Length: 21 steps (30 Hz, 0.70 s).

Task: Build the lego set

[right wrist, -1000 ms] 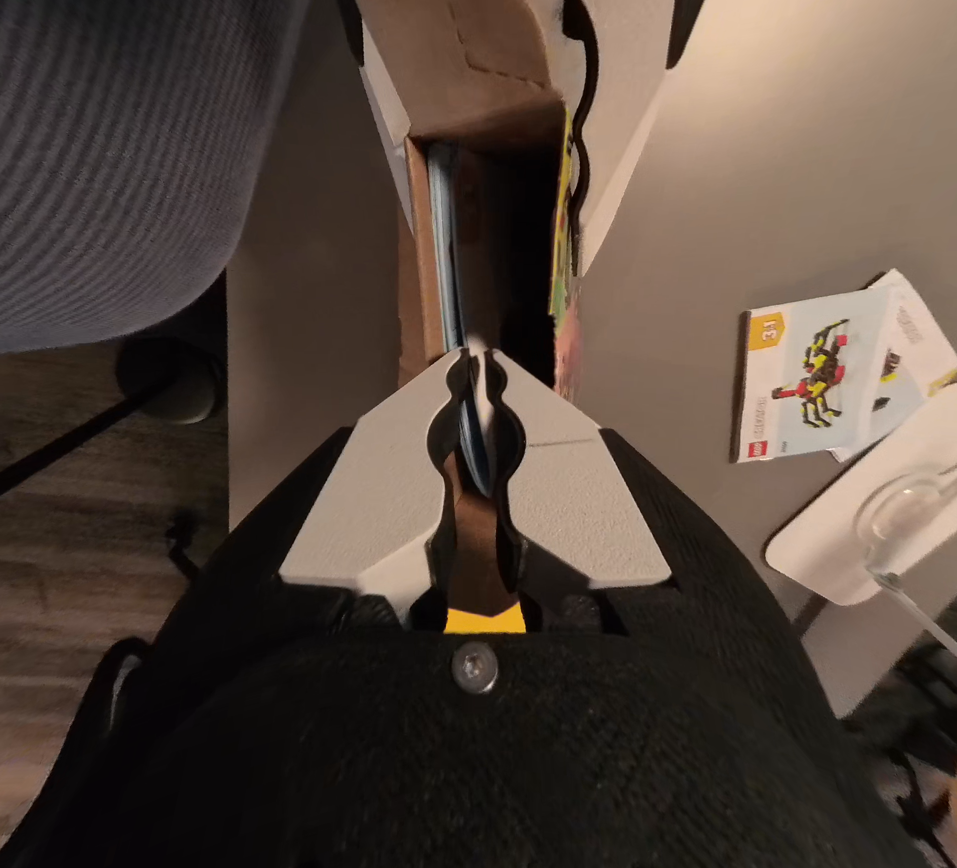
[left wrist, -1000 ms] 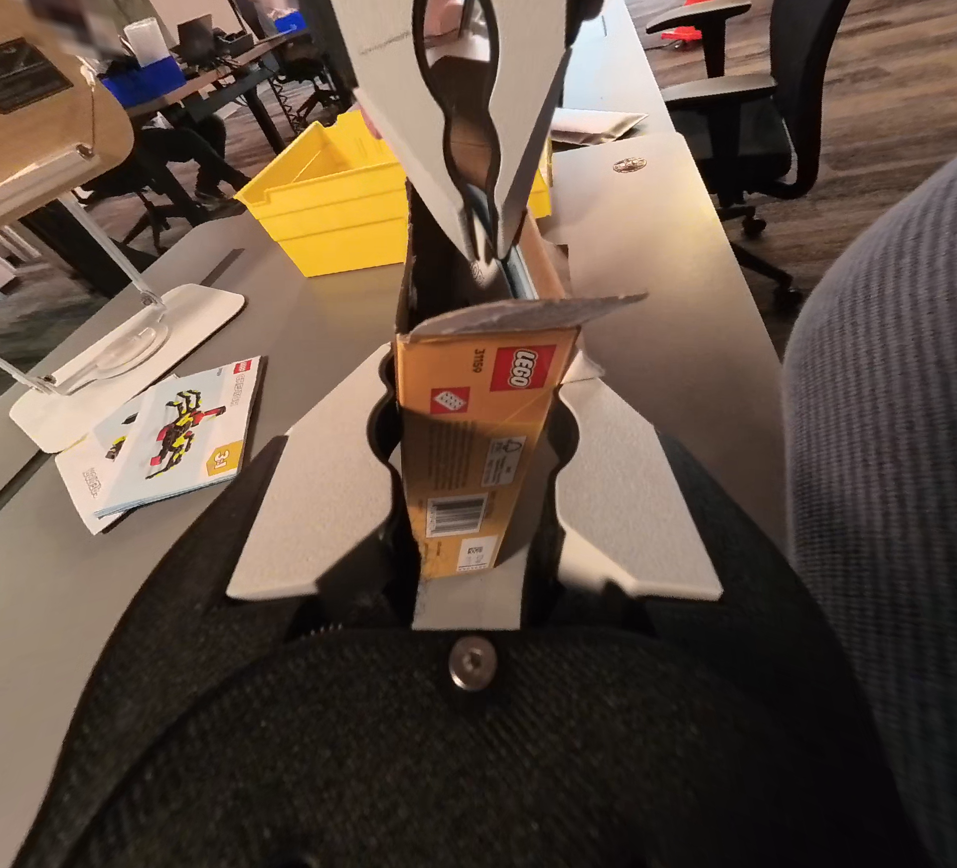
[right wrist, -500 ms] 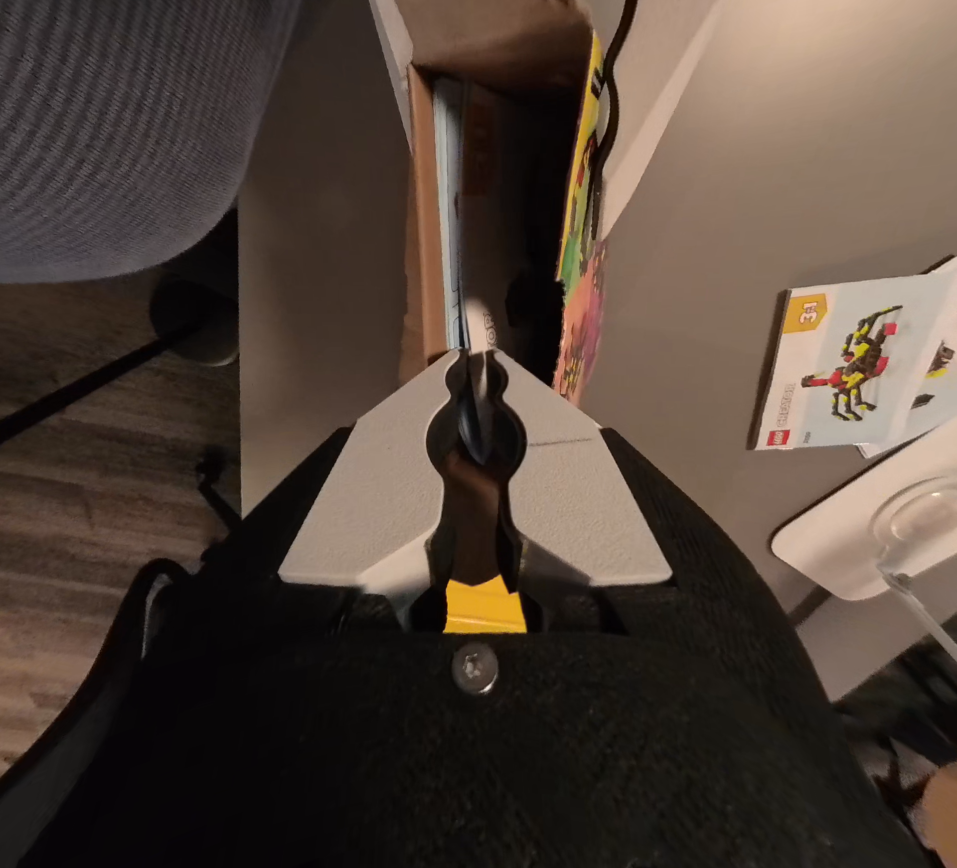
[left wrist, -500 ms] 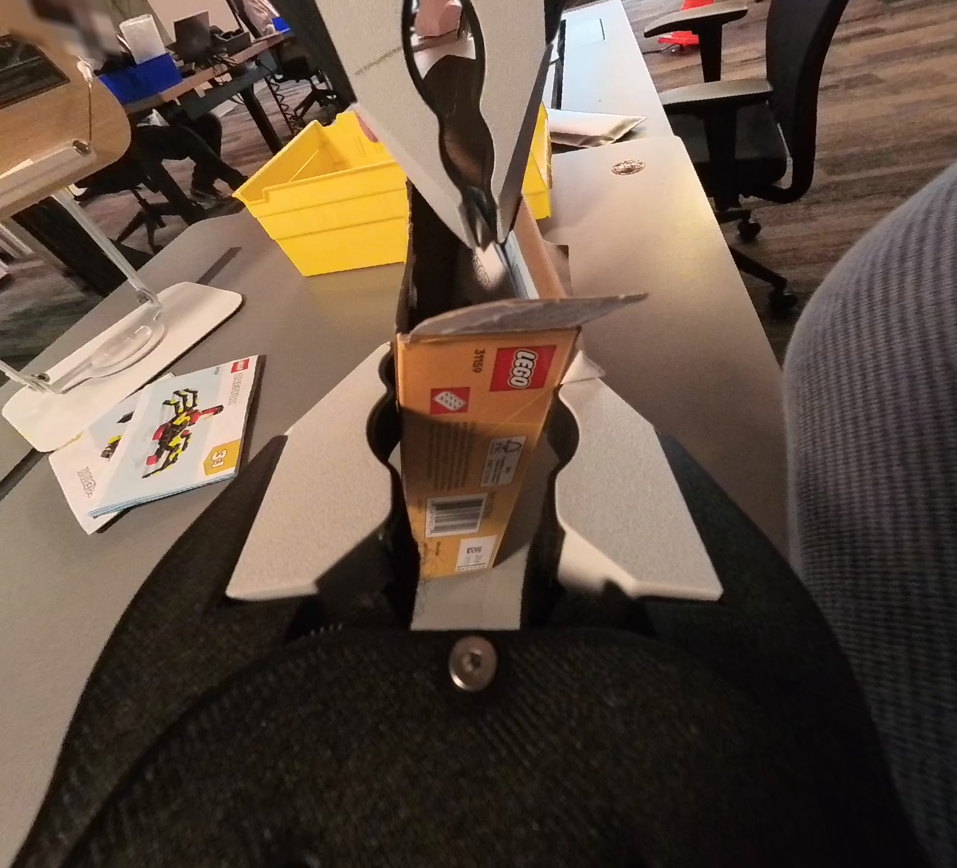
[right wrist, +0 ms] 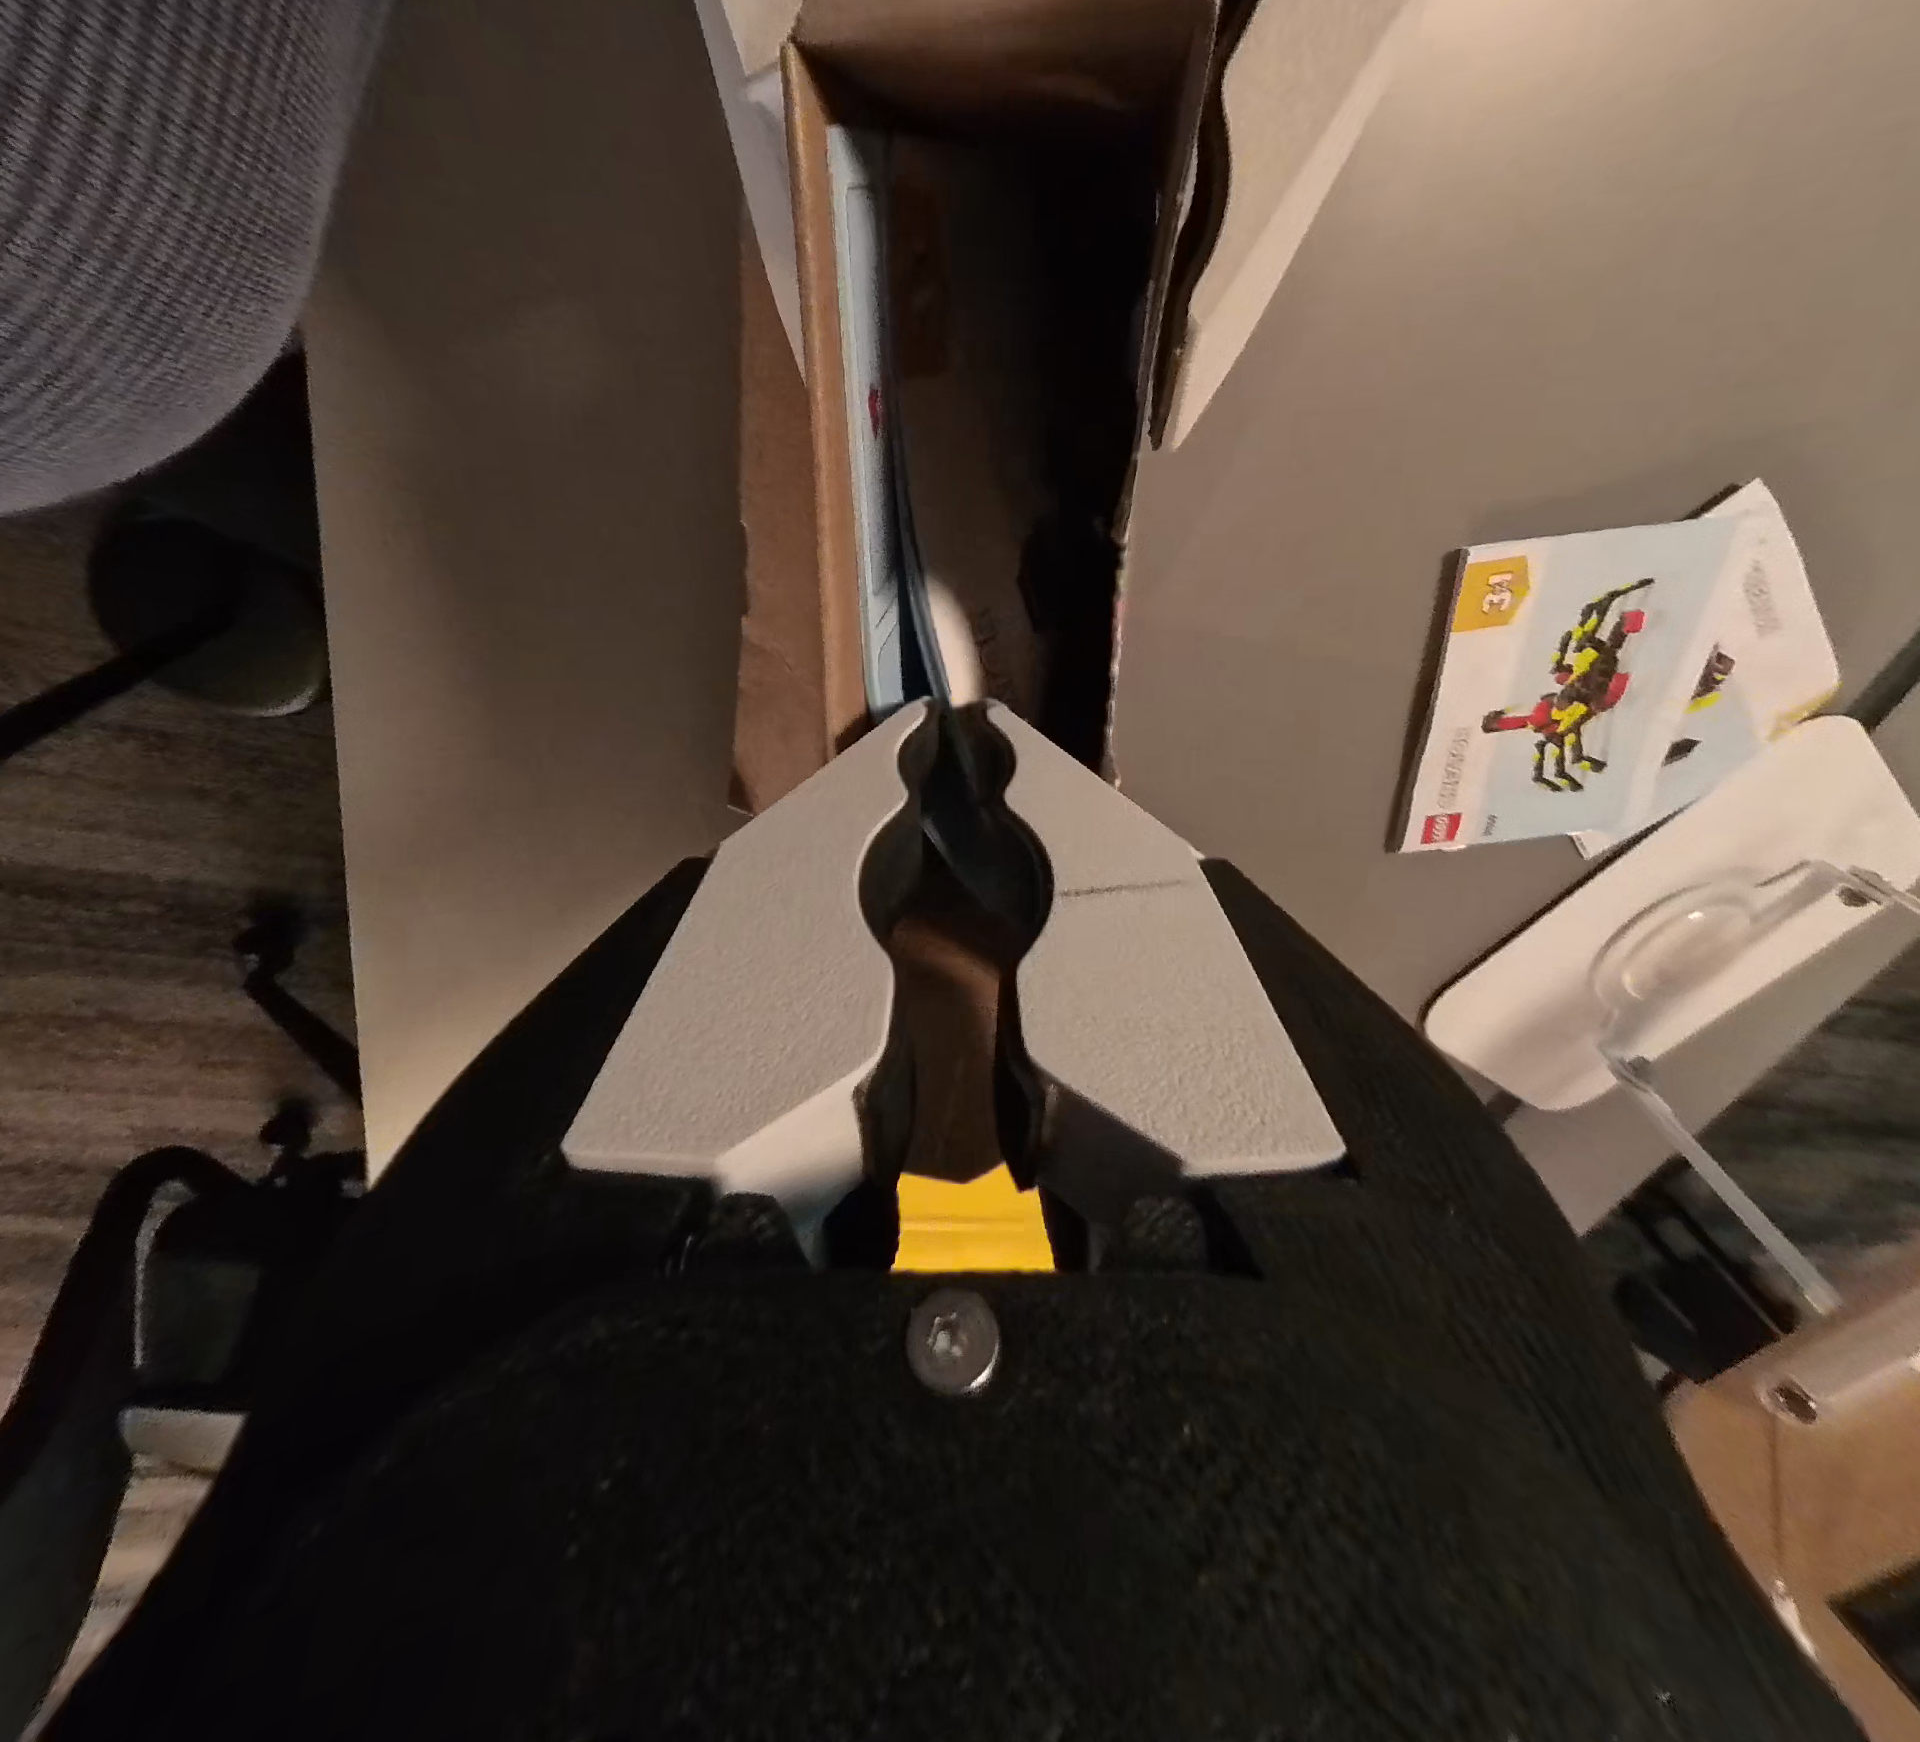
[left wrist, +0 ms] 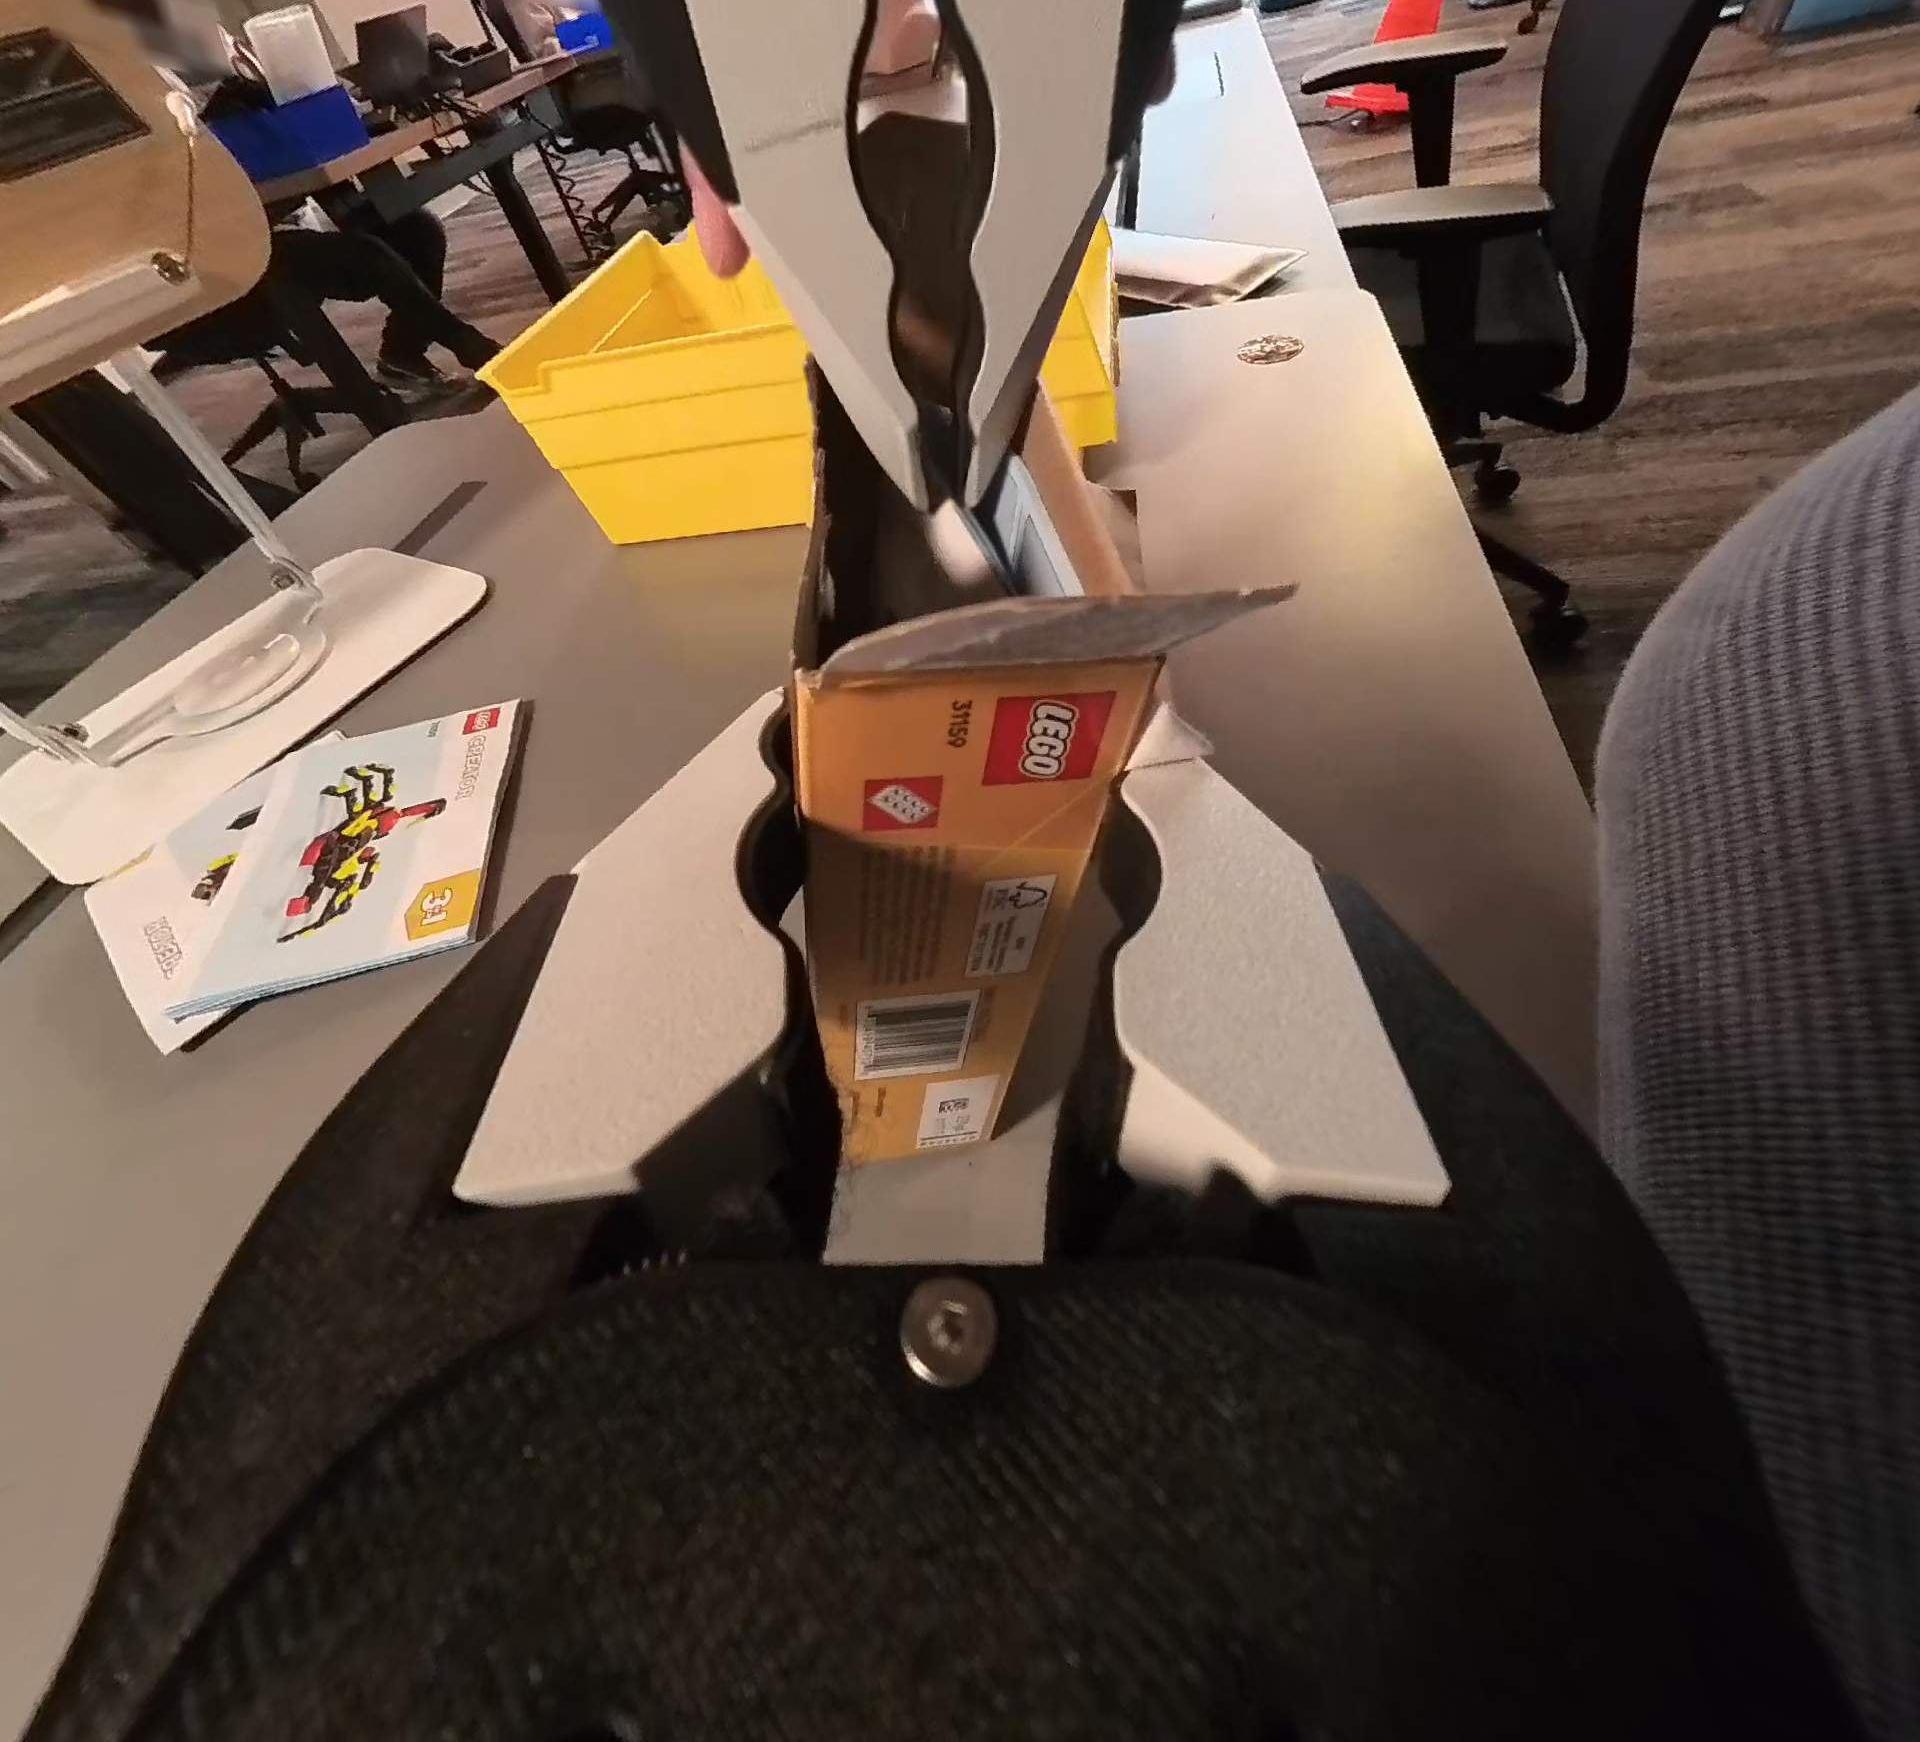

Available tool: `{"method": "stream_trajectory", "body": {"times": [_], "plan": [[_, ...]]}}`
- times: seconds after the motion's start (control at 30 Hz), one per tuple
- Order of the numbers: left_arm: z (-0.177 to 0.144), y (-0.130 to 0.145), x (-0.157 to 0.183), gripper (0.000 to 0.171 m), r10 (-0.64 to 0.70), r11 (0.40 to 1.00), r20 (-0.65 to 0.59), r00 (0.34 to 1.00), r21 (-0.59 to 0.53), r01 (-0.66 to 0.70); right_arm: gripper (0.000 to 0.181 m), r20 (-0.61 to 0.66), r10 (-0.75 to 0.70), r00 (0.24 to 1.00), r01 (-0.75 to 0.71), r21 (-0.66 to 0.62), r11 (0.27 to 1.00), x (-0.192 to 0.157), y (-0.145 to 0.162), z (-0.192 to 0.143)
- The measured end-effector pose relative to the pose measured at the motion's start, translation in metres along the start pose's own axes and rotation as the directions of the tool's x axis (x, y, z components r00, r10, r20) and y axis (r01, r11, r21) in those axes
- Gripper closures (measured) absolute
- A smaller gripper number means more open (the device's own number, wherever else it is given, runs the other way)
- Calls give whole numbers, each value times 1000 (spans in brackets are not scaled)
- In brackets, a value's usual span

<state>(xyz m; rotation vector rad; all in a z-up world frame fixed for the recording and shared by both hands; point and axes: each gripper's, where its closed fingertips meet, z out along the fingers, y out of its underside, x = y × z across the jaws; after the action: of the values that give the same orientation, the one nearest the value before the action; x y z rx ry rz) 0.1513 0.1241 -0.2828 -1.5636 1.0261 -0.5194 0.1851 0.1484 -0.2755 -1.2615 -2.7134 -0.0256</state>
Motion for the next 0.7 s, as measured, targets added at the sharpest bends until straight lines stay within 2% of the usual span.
{"method": "stream_trajectory", "body": {"times": [0.4,0.5,0.57,0.7], "plan": [[-1,1,-8,117,-61,998,0,998,10,61,181,-267,-157,951,142,-73,987,27,0,-5],[-1,1,-9,117,-64,998,0,998,12,64,181,-277,-163,947,152,-61,986,29,-2,-6],[-1,1,-8,117,-64,998,-3,998,12,64,181,-238,-147,960,141,-42,989,25,-2,-8],[-1,1,-9,117,-62,998,-3,998,12,62,181,-192,-103,976,118,71,990,23,-14,-32]]}}
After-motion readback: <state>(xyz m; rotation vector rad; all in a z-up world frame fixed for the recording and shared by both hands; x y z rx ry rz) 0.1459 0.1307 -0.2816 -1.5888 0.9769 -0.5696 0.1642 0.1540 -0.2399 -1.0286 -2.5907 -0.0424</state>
